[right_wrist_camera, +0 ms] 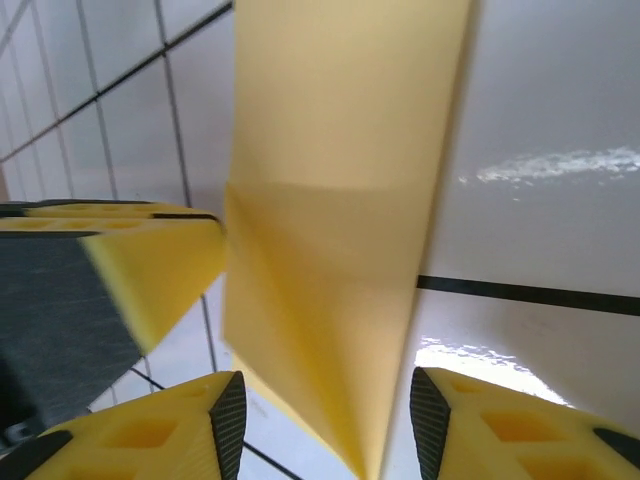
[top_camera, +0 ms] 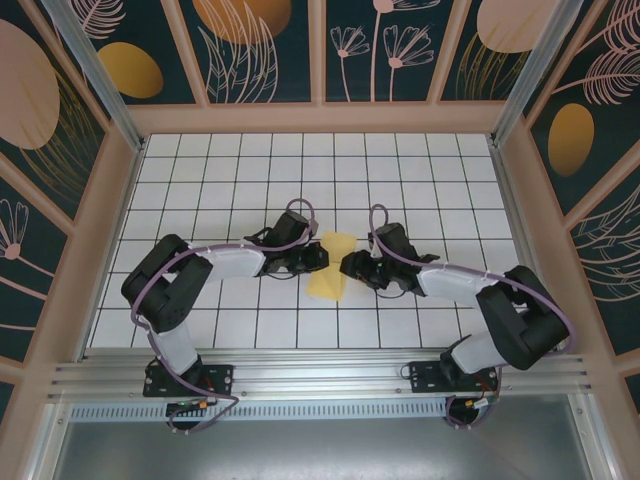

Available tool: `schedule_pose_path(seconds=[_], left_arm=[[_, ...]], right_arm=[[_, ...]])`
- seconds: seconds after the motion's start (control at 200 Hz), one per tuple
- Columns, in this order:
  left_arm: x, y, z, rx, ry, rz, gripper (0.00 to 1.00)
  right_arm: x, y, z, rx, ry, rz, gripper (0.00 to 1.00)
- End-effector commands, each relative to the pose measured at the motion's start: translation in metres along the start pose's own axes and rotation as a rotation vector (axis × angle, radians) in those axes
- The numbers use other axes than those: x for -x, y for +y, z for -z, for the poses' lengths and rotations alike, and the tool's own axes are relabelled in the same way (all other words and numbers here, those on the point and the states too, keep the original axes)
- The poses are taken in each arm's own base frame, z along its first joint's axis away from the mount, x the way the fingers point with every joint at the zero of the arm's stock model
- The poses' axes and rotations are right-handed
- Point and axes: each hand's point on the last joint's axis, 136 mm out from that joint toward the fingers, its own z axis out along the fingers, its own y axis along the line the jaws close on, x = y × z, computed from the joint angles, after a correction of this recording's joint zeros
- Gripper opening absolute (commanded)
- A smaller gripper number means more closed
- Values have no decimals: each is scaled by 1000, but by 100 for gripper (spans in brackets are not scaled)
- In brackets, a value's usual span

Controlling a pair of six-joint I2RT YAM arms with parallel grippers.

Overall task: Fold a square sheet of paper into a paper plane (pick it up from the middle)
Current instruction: Fold the triangle a second time at the center of the table.

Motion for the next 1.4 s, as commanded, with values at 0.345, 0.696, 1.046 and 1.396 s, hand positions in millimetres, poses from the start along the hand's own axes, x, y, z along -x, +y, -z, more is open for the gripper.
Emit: schedule_pose_path(seconds=[0.345, 0.696, 1.046, 1.396], left_arm=[[-1, 7, -14, 16, 25, -2, 17], [-6, 16, -17, 35, 37, 4, 17], [6, -10, 0, -26, 2, -26, 20], [-3, -24, 7, -135, 8, 12, 15]], right_arm=[[-12, 33, -11, 107, 62, 44, 15], [-28, 23, -36, 86, 156, 32, 1], [-56, -29, -49, -45, 234, -21, 1], [-56, -35, -46, -66, 219, -27, 1]])
